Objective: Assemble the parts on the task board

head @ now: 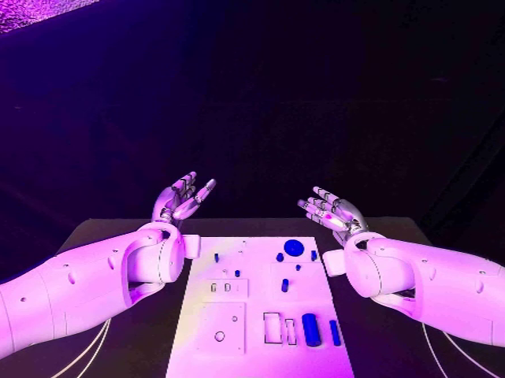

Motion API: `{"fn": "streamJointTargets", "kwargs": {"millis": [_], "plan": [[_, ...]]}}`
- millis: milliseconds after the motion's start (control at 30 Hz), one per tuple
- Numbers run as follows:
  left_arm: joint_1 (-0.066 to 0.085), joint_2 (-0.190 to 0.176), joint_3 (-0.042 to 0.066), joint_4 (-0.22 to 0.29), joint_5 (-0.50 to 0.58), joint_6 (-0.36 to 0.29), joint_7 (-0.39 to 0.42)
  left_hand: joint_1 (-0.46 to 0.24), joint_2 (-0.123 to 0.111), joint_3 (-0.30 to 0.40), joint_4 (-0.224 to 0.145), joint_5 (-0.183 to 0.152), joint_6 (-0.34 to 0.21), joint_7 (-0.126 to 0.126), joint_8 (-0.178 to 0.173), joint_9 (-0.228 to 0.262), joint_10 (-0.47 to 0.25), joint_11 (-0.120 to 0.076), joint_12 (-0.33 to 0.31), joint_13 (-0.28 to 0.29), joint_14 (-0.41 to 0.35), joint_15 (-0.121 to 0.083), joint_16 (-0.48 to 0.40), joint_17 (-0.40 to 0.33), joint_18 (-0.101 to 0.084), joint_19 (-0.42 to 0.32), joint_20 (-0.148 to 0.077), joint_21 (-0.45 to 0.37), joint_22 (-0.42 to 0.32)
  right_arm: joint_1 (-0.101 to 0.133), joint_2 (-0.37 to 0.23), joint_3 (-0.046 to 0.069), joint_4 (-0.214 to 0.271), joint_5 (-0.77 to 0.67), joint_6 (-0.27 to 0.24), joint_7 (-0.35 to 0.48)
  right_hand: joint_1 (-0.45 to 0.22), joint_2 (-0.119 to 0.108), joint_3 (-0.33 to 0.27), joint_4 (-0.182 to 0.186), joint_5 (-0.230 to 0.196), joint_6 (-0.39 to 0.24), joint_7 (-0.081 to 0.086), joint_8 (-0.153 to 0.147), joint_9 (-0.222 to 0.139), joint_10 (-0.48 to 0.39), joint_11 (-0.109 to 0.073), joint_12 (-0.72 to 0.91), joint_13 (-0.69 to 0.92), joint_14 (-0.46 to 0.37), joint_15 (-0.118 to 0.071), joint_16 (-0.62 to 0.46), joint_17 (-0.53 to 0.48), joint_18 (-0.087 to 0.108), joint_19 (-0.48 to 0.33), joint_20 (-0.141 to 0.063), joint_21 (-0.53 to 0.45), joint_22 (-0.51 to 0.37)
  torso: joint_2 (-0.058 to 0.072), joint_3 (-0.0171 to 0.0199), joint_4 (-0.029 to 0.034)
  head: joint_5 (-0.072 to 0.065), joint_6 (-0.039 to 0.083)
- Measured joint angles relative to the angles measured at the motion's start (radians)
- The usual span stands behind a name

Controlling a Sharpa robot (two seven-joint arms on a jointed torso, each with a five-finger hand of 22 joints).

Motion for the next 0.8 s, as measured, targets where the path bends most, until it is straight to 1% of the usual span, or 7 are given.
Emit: {"fn": "streamJointTargets", "kwargs": {"millis": [167, 267, 400, 500, 567, 600, 800], "plan": [[0.001, 0.001, 0.0, -0.003, -0.005, 0.031, -0.001, 0.041, 0.0, 0.001, 0.01, 0.011, 0.013, -0.001, 0.0, 0.002, 0.009, 0.009, 0.0, 0.001, 0.009, 0.009, 0.005, 0.002, 0.0, 0.01, 0.01, 0.004, 0.002, 0.018, 0.009, -0.017, -0.031, -0.029, 0.102, -0.038, 0.033, -0.004, 0.012, -0.004, 0.005, 0.027, 0.001, 0.007, 0.006, 0.021, 0.009, 0.005, 0.003, 0.028, 0.002, 0.007, 0.006, 0.0, 0.013, 0.013, 0.008, 0.005, 0.0, 0.0, 0.0, 0.0, 0.0], [0.001, -0.001, 0.0, -0.001, -0.008, 0.041, -0.001, 0.041, 0.0, 0.001, 0.01, 0.011, 0.021, 0.001, 0.003, 0.003, 0.02, 0.013, 0.0, 0.002, 0.009, 0.009, 0.005, 0.002, 0.0, 0.01, 0.01, 0.004, 0.002, 0.023, 0.01, -0.02, -0.039, -0.051, 0.137, -0.053, 0.049, -0.008, 0.018, -0.01, 0.005, 0.054, 0.003, 0.015, 0.013, 0.055, 0.007, 0.009, 0.007, 0.063, -0.001, 0.016, 0.011, 0.0, 0.036, 0.013, 0.017, 0.009, 0.0, 0.0, 0.0, 0.0, 0.0], [0.001, -0.044, 0.0, 0.027, -0.009, 0.063, -0.001, 0.045, 0.005, 0.001, 0.01, 0.011, 0.021, 0.0, 0.005, 0.004, 0.022, 0.015, 0.0, 0.002, 0.009, 0.009, 0.005, 0.002, 0.0, 0.01, 0.01, 0.004, 0.003, 0.03, -0.01, -0.018, -0.059, -0.218, 0.123, -0.054, 0.09, -0.012, 0.037, -0.03, -0.001, 0.148, 0.009, 0.044, 0.038, 0.172, -0.001, 0.03, 0.016, 0.181, -0.014, 0.047, 0.029, 0.023, 0.087, 0.013, 0.037, 0.018, 0.007, -0.0028, 0.0038, -0.009, -0.01], [0.001, -0.066, 0.0, 0.053, -0.009, 0.077, -0.001, 0.045, 0.005, 0.001, 0.01, 0.011, 0.028, 0.0, 0.005, 0.004, 0.025, 0.018, 0.0, 0.002, 0.009, 0.009, 0.005, 0.002, 0.0, 0.01, 0.01, 0.004, 0.003, 0.037, -0.018, -0.014, -0.059, -0.358, 0.101, -0.055, 0.117, -0.022, 0.05, -0.055, -0.016, 0.256, 0.017, 0.076, 0.064, 0.314, -0.013, 0.05, 0.024, 0.304, -0.031, 0.075, 0.047, 0.046, 0.148, 0.014, 0.06, 0.027, 0.014, -0.0053, 0.0067, -0.013, -0.013], [0.001, -0.078, 0.0, 0.084, -0.009, 0.085, 0.0, 0.049, 0.008, 0.001, 0.01, 0.011, 0.028, 0.0, 0.005, 0.005, 0.033, 0.026, 0.004, 0.002, 0.014, 0.014, 0.005, 0.003, 0.0, 0.011, 0.011, 0.009, 0.004, 0.041, -0.022, -0.01, -0.045, -0.446, 0.089, -0.064, 0.135, -0.032, 0.062, -0.069, -0.022, 0.337, 0.023, 0.099, 0.082, 0.407, -0.024, 0.058, 0.027, 0.385, -0.043, 0.092, 0.057, 0.047, 0.206, 0.014, 0.079, 0.035, 0.021, -0.0058, 0.009, -0.016, -0.012], [0.001, -0.083, 0.0, 0.098, -0.009, 0.089, 0.0, 0.049, 0.008, 0.001, 0.01, 0.011, 0.033, 0.003, 0.005, 0.005, 0.034, 0.027, 0.004, 0.003, 0.016, 0.024, 0.005, 0.003, 0.0, 0.014, 0.014, 0.009, 0.004, 0.045, -0.024, -0.008, -0.04, -0.481, 0.085, -0.07, 0.144, -0.035, 0.066, -0.077, -0.022, 0.374, 0.027, 0.109, 0.09, 0.444, -0.029, 0.058, 0.028, 0.417, -0.049, 0.099, 0.061, 0.061, 0.235, 0.014, 0.089, 0.038, 0.025, -0.0057, 0.0102, -0.016, -0.012], [0.001, -0.127, 0.0, 0.161, -0.01, 0.1, 0.002, 0.057, 0.016, 0.001, 0.01, 0.011, 0.063, 0.003, 0.011, 0.007, 0.071, 0.039, 0.008, 0.007, 0.052, 0.06, 0.015, 0.01, 0.0, 0.058, 0.012, 0.024, 0.011, 0.075, -0.036, -0.001, -0.03, -0.701, 0.064, -0.129, 0.175, -0.062, 0.089, -0.112, -0.027, 0.554, 0.054, 0.155, 0.121, 0.622, -0.055, 0.058, 0.031, 0.573, -0.079, 0.127, 0.077, 0.078, 0.396, 0.009, 0.142, 0.053, 0.05, -0.0032, 0.0186, -0.023, -0.005]]}}
